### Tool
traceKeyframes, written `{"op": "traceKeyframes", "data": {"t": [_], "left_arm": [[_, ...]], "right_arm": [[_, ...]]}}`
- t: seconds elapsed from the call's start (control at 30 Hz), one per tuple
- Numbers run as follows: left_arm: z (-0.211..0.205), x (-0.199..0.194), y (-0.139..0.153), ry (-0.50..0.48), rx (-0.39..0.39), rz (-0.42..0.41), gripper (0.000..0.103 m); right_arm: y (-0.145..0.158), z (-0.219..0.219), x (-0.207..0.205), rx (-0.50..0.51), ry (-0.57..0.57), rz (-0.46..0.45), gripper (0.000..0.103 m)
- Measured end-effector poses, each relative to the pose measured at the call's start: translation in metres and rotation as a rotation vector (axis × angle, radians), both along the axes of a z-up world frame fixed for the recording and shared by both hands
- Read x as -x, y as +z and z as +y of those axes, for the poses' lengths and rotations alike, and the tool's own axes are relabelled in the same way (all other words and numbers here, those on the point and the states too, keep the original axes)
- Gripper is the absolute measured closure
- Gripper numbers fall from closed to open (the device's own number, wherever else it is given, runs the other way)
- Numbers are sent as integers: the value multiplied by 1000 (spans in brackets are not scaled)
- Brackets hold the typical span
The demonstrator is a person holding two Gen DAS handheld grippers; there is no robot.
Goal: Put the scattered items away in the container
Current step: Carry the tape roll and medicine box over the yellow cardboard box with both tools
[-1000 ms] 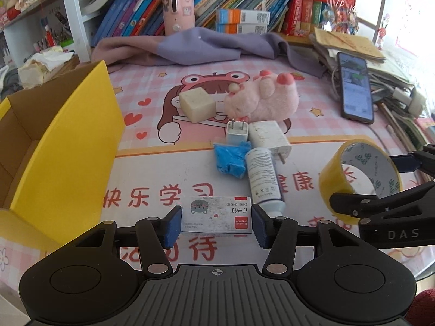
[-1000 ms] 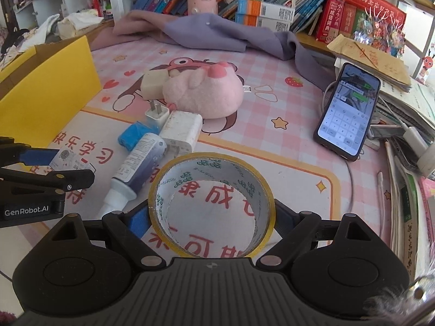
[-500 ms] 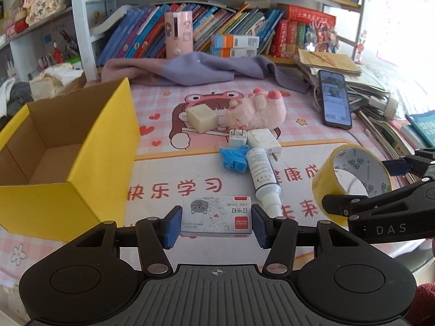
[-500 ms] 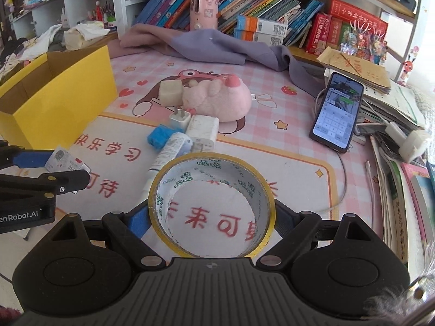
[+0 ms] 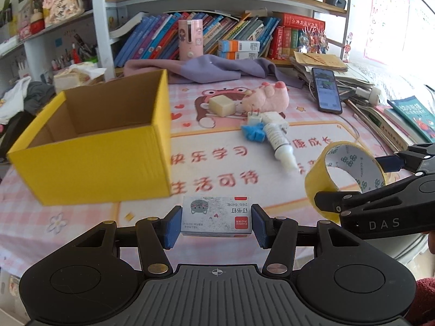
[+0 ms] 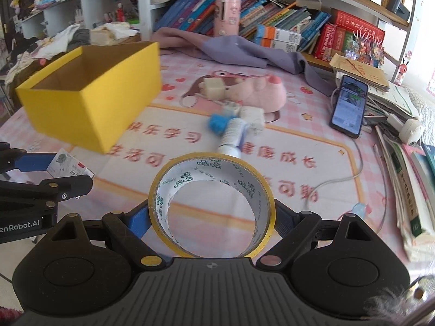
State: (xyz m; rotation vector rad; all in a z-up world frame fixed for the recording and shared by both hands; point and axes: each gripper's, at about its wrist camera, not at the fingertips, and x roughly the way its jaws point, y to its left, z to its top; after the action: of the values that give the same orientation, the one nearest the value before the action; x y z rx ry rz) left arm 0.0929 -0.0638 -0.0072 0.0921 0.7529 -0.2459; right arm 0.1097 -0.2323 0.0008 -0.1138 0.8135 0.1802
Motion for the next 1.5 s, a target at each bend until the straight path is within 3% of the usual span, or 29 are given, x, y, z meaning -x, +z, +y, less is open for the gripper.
{"op": "traceKeyframes", "data": {"t": [0.53, 1.5], "left_arm": [[81, 53, 6, 34, -12, -30, 51], [153, 61, 7, 155, 2, -44, 51]], "right_arm": [[3, 90, 58, -31, 47, -21, 15], [10, 172, 48, -13, 223, -38, 15]]}}
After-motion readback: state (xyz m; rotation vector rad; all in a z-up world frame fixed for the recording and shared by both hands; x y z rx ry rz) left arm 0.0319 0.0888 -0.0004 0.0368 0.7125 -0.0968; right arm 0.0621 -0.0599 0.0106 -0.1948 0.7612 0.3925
